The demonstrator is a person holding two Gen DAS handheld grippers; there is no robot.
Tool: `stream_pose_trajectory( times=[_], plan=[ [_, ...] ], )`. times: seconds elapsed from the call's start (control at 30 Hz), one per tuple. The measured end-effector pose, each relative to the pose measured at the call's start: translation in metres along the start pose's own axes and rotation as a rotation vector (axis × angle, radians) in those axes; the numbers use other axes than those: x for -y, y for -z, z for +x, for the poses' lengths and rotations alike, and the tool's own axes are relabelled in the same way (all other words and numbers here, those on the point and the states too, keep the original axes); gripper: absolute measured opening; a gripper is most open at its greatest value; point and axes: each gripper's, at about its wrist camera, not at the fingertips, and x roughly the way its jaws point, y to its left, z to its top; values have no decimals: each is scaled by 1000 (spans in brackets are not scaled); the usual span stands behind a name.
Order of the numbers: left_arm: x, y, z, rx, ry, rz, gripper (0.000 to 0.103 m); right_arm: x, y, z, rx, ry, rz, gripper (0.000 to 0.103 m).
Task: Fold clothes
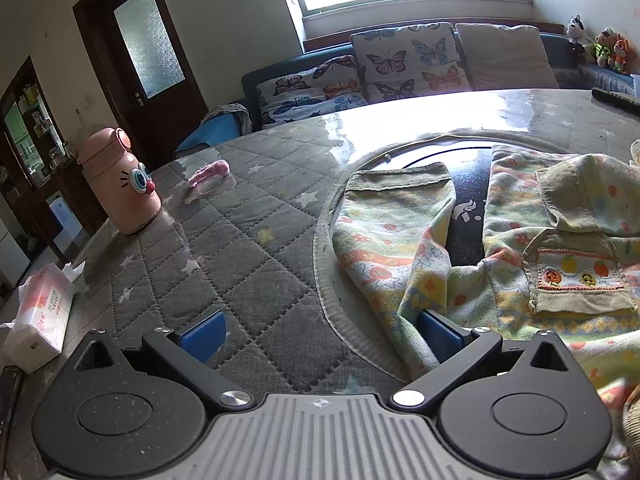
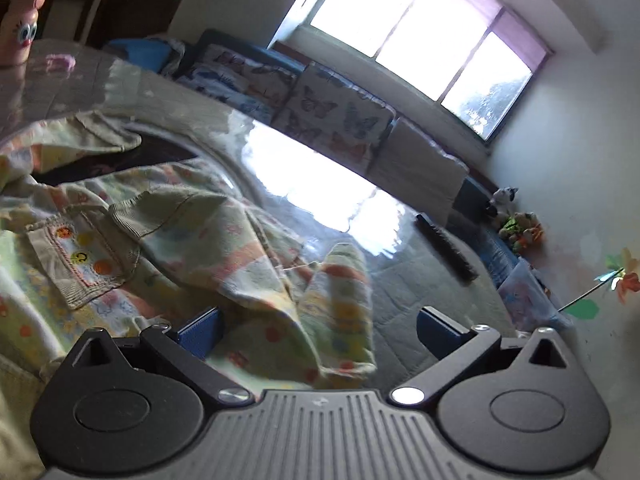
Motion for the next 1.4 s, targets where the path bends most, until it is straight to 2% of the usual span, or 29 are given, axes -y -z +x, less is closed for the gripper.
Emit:
stream_pose_trajectory(
  times=[0.07,0.2,0.27,0.47,0.6,0.73,0.83,0.93,1.1,1.4],
  plan=[
    [-1,0,0,0,4,-2,103,-2,-6,15,-42,-20,0,103],
    [-1,1,0,2,4,-5,103,-1,-5,33,-33,79,-13,103],
    [-1,1,0,3,3,-5,103,10,0,34,-31,133,28,103],
    [0,2,-1,6,-2,-2,103,61,33,2,-3,267,197,103],
    [0,3,-2,8,-5,1,103,96,66,-20,-29,316,325,103],
    [-2,5,-3,9,0,0,103,121,102,-36,-83,332,433,103],
    [-1,7,-5,9,3,-2,103,133,131,-43,-149,260,570,103],
    [1,8,-9,8,-1,6,103,130,150,-50,-165,191,605,103],
    [4,5,-11,3,-11,30,103,100,139,-60,-125,246,407,103],
    [15,-9,-13,32,-29,90,103,73,91,-39,-31,224,223,103]
  ],
)
